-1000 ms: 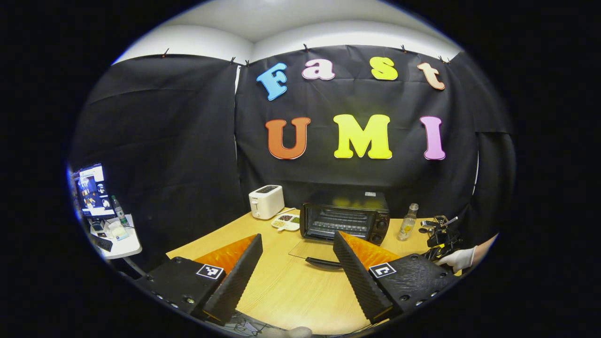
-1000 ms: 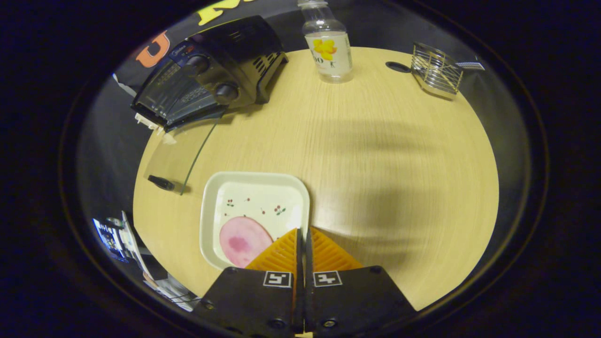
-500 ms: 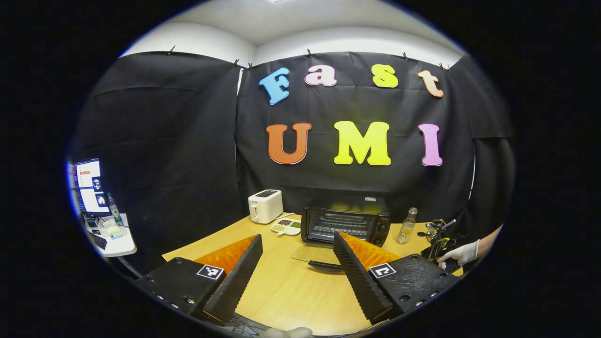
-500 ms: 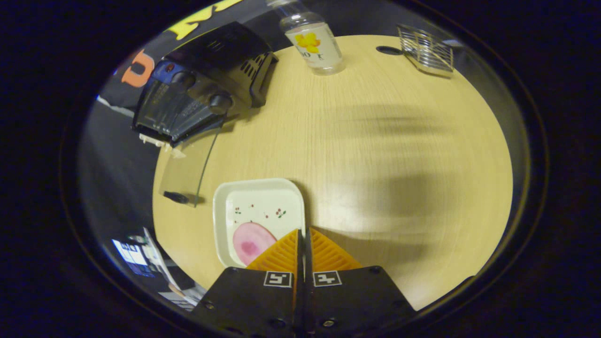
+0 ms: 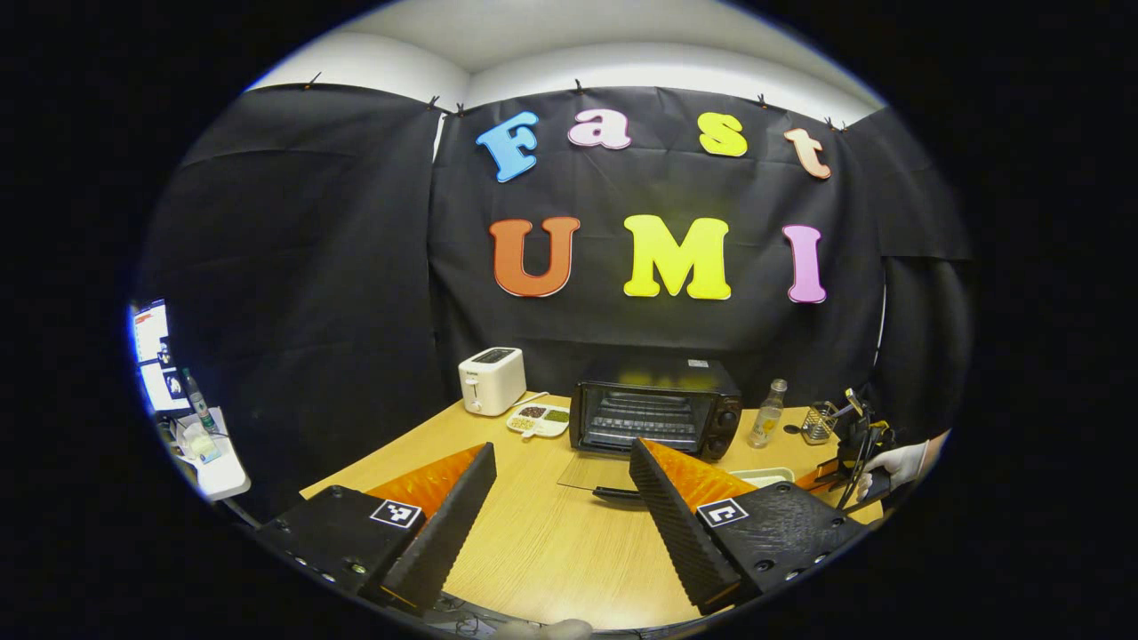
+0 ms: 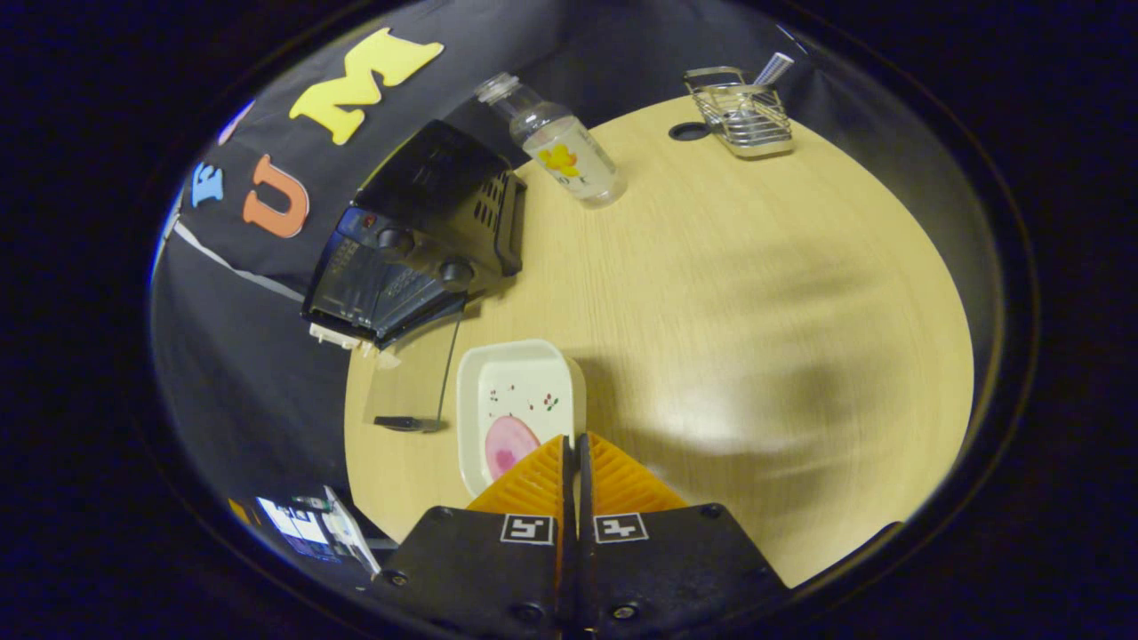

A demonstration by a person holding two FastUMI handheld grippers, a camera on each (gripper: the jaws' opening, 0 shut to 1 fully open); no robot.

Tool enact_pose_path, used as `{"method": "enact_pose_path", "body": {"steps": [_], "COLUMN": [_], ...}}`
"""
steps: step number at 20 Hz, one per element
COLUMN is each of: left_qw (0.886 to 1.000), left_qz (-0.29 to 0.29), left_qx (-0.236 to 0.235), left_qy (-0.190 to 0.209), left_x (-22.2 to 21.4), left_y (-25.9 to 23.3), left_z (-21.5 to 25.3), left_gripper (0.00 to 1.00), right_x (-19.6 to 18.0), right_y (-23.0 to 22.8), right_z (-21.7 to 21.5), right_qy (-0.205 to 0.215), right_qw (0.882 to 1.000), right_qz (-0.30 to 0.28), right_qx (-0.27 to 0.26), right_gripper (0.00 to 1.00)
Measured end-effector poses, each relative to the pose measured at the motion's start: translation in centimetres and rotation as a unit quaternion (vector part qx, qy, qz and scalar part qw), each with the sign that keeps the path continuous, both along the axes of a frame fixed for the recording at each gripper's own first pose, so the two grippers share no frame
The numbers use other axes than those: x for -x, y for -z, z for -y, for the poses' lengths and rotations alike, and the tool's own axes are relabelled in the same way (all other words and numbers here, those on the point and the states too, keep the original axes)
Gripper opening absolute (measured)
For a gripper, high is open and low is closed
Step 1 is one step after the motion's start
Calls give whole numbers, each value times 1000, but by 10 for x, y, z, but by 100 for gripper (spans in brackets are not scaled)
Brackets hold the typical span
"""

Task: Open the electric oven with the left hand, put the food in, and close the electric oven.

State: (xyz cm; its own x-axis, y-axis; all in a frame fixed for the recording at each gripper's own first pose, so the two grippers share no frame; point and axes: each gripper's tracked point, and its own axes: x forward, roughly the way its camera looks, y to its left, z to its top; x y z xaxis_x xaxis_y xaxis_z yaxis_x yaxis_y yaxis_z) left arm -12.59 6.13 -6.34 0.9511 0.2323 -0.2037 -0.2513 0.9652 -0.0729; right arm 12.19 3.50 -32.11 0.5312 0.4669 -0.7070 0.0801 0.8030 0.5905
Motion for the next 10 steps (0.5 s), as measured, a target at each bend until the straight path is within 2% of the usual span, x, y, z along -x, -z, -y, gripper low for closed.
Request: {"method": "enact_pose_path", "body": {"steps": [4,5,7,10], "left_qw": [1000,999,998,997], "left_qz": [1,0,-3,-6], "left_qx": [-8,-12,-23,-30], "left_qy": [30,38,54,76], "left_x": [-10,-12,-16,-19], "left_y": [-3,-3,-4,-5], "left_z": [-4,-5,-6,-12], "left_gripper": [96,97,96,96], "right_x": [7,8,14,14], "right_y": [-22,-27,-39,-58], "right_z": [1,-4,-19,-57], "right_qy": [44,50,64,87], "right_qw": [999,998,996,991], "right_qz": [19,24,34,51], "right_qx": [-27,-34,-54,-89], "right_gripper": [3,0,3,0]}}
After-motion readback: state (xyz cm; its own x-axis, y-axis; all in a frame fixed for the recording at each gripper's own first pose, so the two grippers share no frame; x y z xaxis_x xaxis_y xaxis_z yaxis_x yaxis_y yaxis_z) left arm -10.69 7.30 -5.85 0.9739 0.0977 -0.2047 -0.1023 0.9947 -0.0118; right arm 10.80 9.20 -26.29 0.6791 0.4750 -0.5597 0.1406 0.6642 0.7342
